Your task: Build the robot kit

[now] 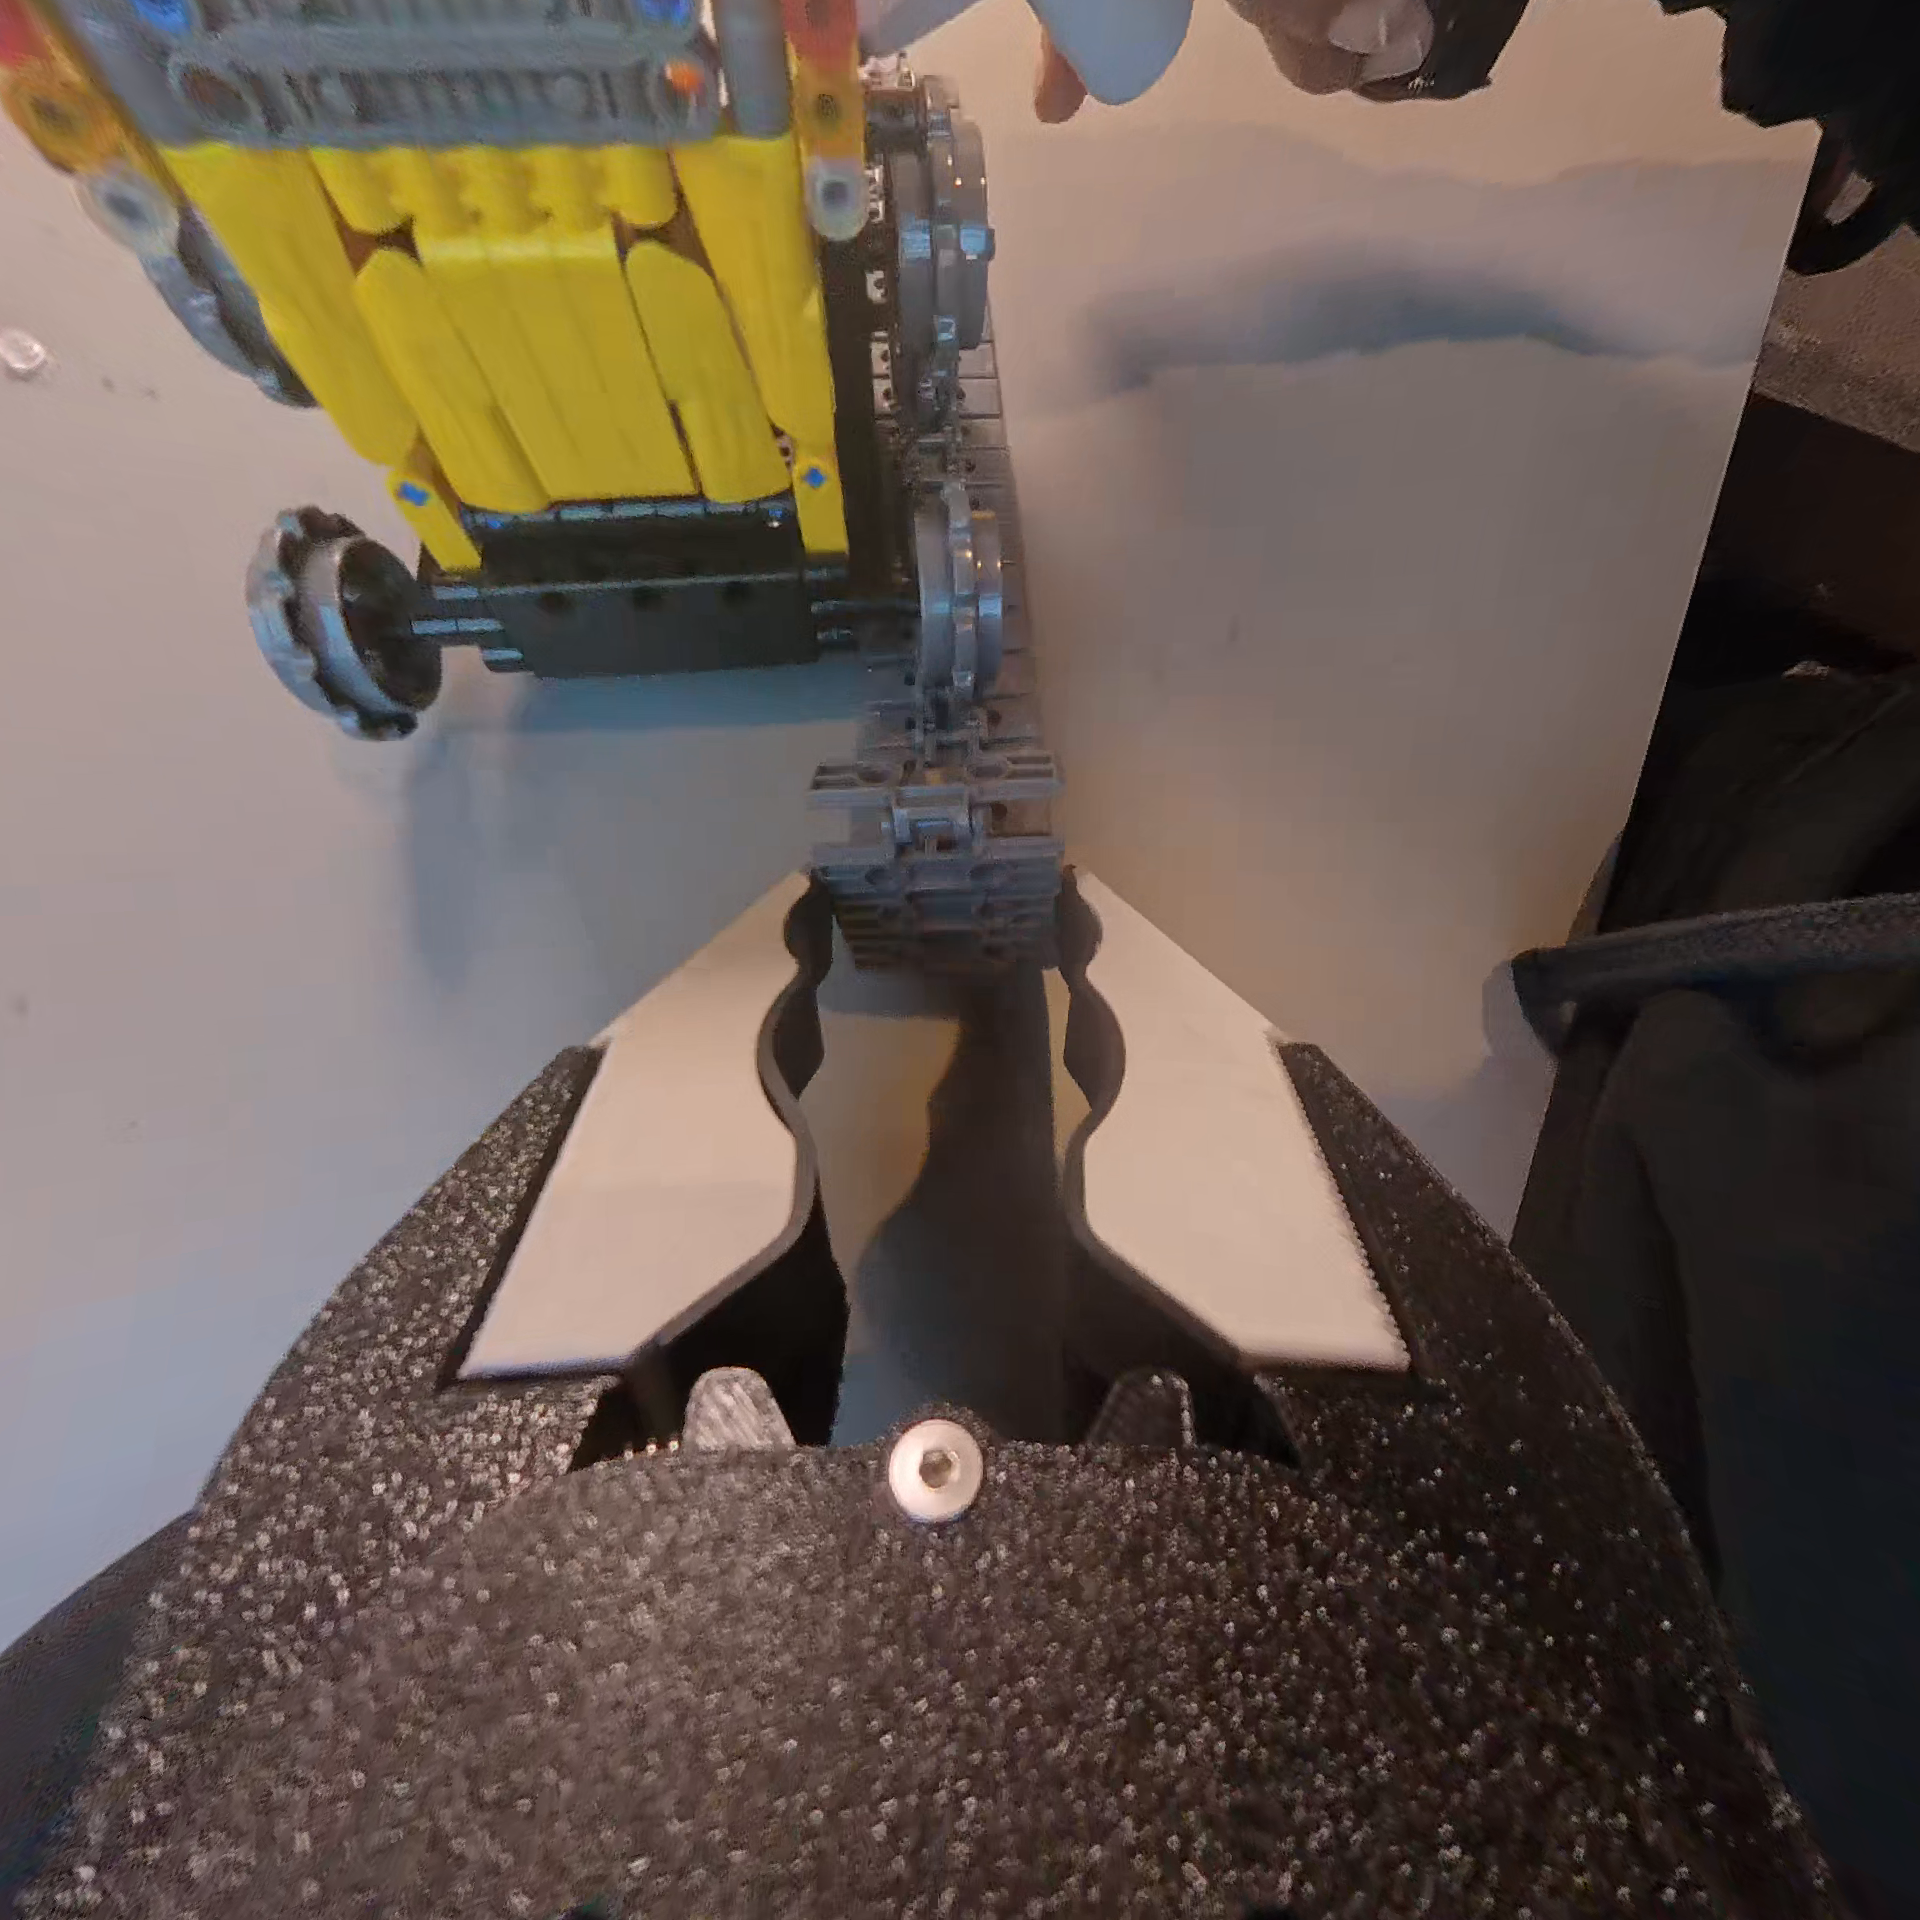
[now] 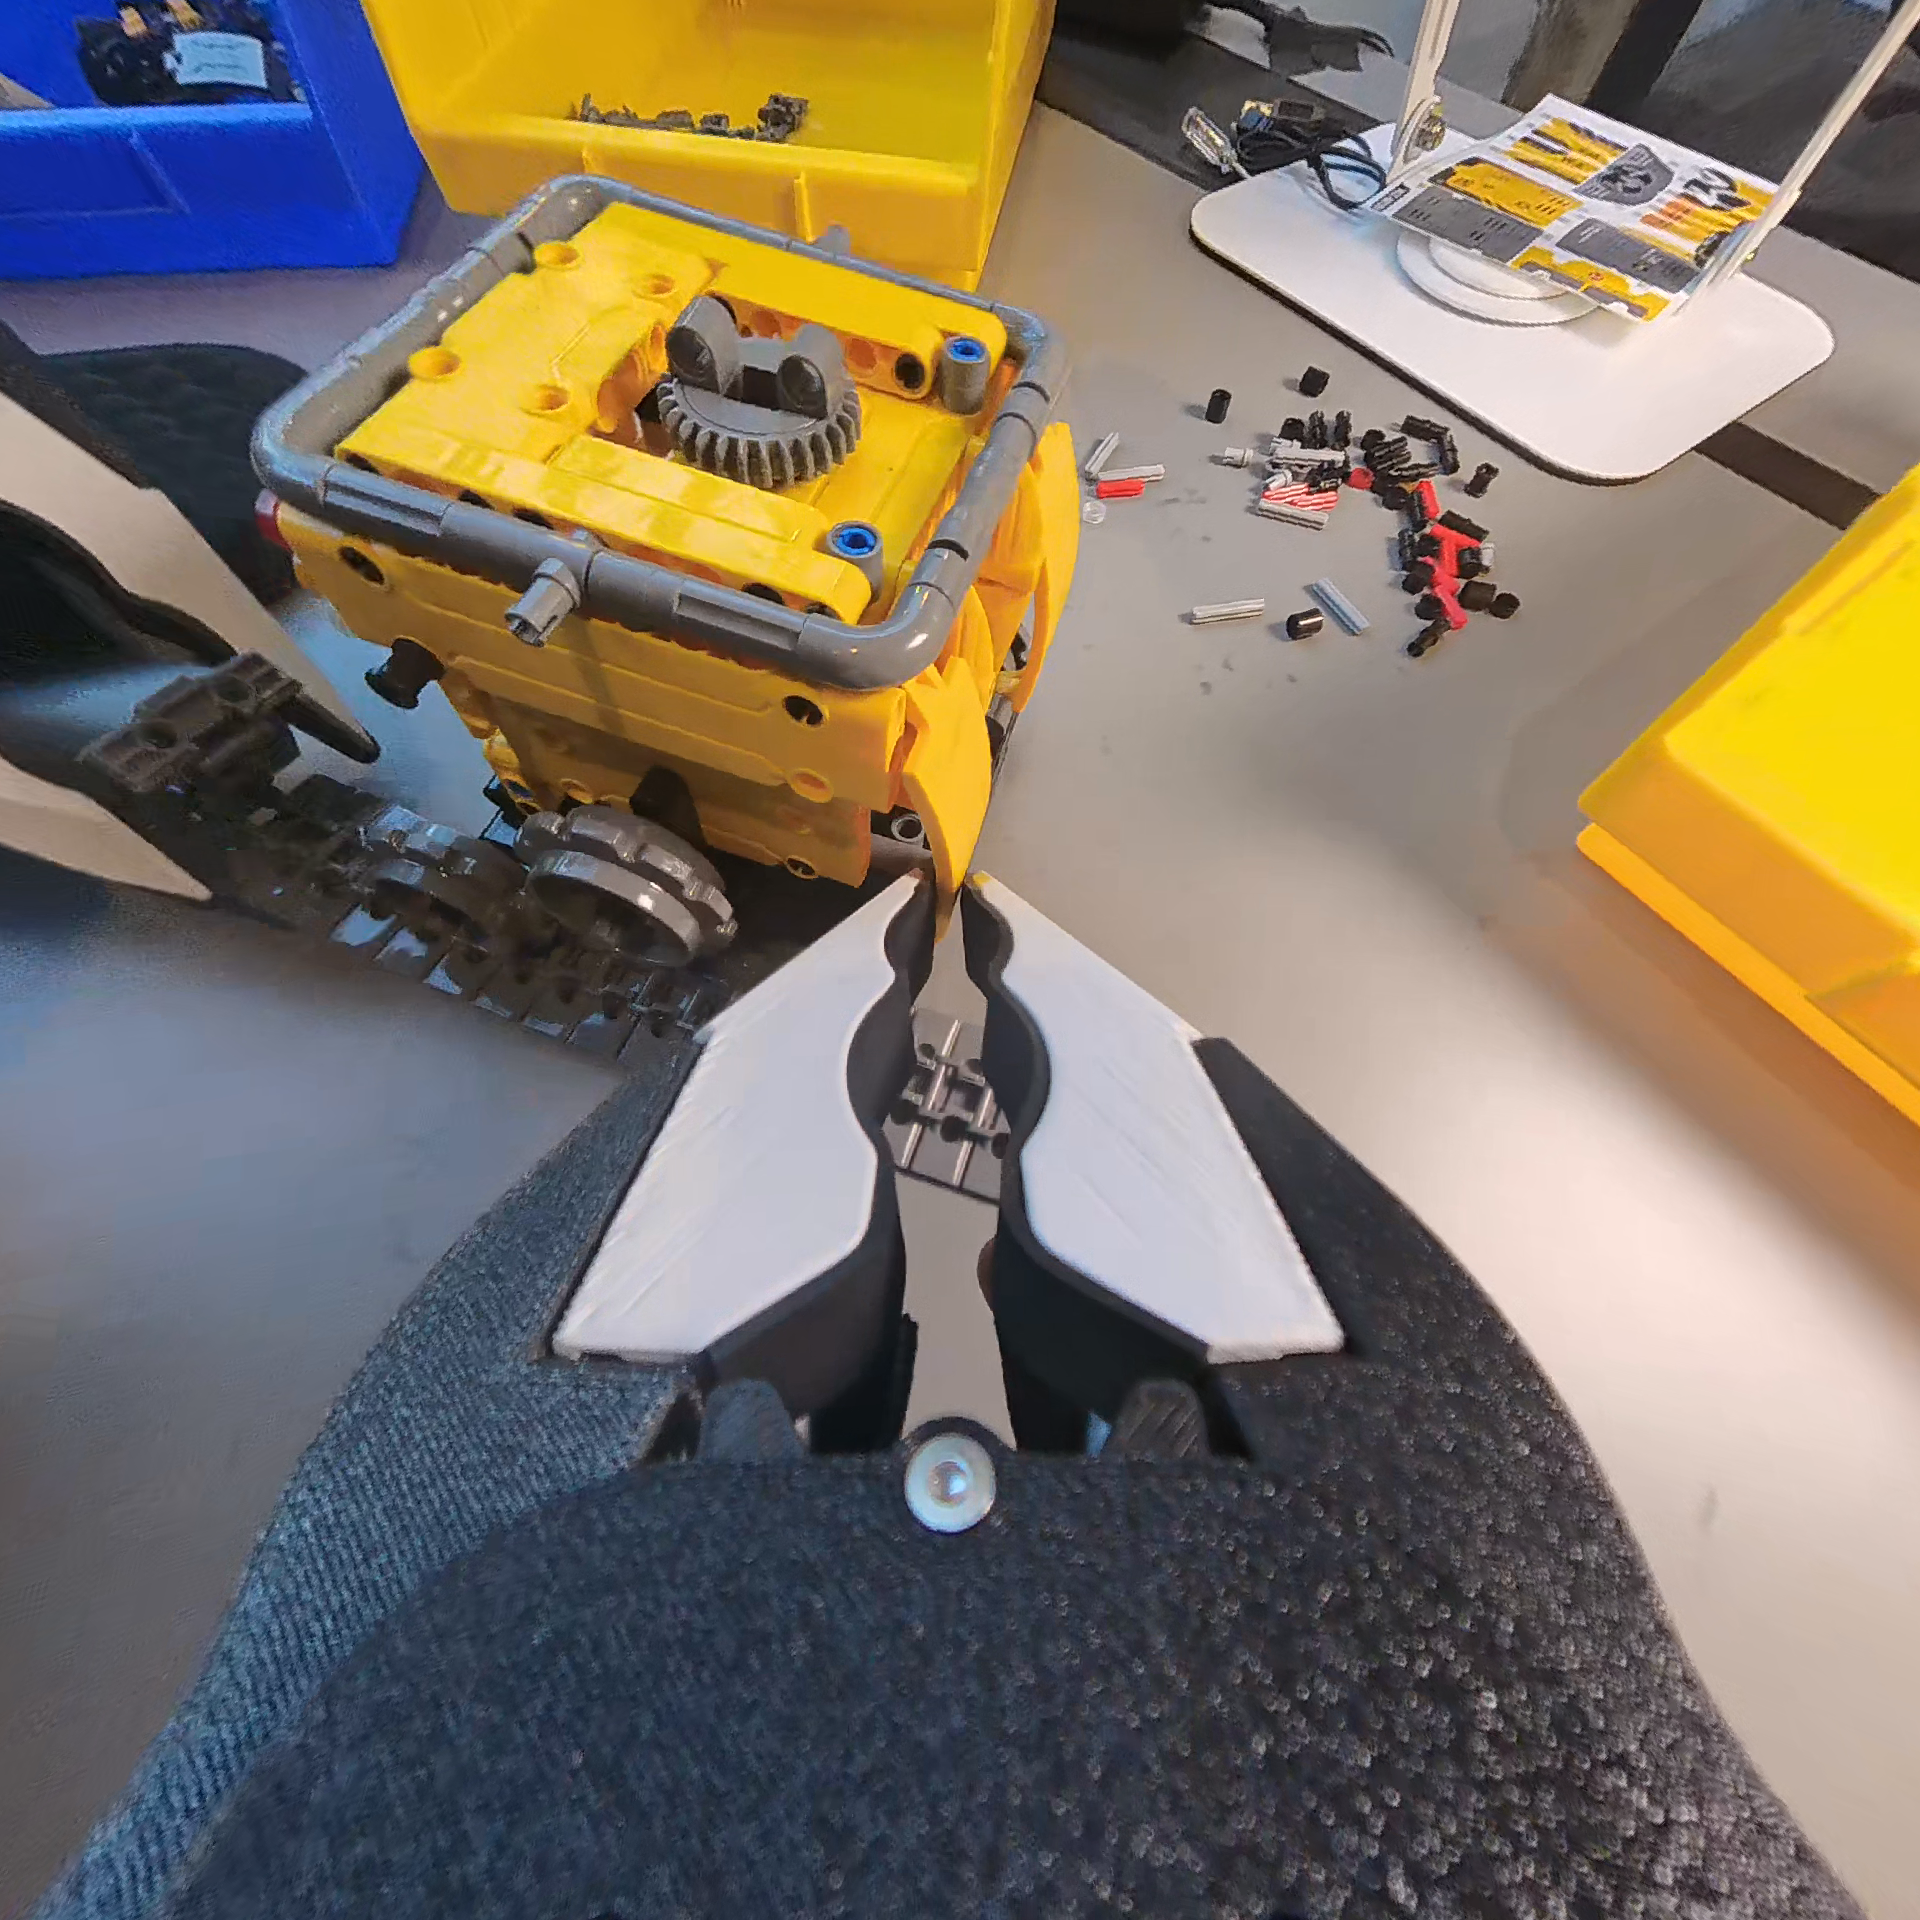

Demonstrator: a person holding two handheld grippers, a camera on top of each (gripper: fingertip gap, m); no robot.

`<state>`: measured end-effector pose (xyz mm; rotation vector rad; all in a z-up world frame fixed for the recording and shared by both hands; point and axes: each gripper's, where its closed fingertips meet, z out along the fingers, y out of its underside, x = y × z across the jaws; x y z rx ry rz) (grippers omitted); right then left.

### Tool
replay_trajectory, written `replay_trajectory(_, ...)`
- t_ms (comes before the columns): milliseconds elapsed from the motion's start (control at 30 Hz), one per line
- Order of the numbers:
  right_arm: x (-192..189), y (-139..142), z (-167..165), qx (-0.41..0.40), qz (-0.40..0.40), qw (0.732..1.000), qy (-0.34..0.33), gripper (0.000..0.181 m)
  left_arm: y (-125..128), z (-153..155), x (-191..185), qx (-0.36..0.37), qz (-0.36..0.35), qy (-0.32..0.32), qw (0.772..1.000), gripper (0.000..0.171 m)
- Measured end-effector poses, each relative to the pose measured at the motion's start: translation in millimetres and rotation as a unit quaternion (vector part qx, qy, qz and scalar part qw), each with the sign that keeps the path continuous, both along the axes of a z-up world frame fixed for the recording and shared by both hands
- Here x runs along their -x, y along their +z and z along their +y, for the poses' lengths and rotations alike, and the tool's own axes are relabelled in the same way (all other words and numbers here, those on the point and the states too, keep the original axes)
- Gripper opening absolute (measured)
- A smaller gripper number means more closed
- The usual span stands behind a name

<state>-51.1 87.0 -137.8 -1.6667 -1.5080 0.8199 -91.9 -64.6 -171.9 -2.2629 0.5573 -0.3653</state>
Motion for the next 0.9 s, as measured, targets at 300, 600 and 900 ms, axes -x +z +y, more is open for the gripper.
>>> replay_trajectory(300,-3.7,-1.9,0.4,0.001,0.005,1.000,0.014,0.005,2.6,-9.2,35.0,0.008,-0.013,0.028,1.000,0.040)
replay_trajectory(600,-14.5,6.0,12.9,-0.009,0.008,1.000,-0.019,0.002,4.2,-17.2,64.3,0.009,-0.008,0.047,0.999,0.009)
replay_trajectory(900,-31.5,15.6,12.1,-0.038,-0.005,0.999,0.005,0.028,1.6,-23.3,72.9,0.019,0.000,0.043,0.999,0.019)
